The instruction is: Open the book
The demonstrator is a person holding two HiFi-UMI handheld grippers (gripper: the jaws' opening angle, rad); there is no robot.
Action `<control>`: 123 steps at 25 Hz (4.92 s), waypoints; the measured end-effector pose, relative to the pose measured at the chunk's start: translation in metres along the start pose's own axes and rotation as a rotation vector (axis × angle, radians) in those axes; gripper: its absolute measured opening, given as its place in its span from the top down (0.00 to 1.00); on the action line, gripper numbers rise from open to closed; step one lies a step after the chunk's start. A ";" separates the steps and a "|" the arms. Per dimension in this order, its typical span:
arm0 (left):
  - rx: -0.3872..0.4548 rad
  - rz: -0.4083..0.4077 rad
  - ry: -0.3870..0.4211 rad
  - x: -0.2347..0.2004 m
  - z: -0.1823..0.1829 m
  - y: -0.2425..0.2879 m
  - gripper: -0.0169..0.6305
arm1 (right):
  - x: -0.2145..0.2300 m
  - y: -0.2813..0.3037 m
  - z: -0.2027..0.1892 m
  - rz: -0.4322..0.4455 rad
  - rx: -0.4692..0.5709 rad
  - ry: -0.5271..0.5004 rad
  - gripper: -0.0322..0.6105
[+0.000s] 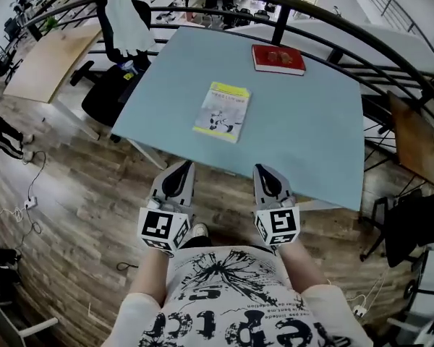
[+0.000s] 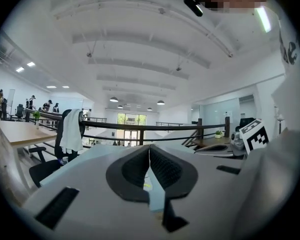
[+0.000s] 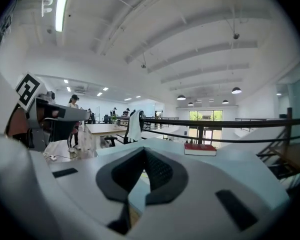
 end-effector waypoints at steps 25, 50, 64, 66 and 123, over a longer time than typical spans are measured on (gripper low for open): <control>-0.346 -0.387 -0.016 -0.092 -0.122 0.177 0.94 | 0.032 0.136 -0.043 -0.294 -0.182 0.009 0.93; -0.844 -0.848 0.372 -0.058 -0.251 0.266 0.76 | 0.076 0.187 -0.091 -0.235 -0.410 0.169 0.93; -0.834 -0.859 0.302 -0.068 -0.239 0.276 0.93 | 0.057 0.183 -0.075 -0.305 -0.361 0.157 0.93; -0.809 -0.839 0.260 -0.075 -0.231 0.277 0.94 | 0.053 0.183 -0.070 -0.312 -0.335 0.152 0.93; -0.719 -0.079 -0.270 -0.310 -0.227 0.168 0.76 | -0.080 0.241 -0.037 -0.208 -0.115 -0.039 0.93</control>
Point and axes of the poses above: the fingertips, and each gripper's own axes: y forward along the fingers, x to its right, z out of its top, the point moved 9 cm from there along -y, backward along the fingers, and after that the axes turned 12 degrees about x, right-handed, at the moved point
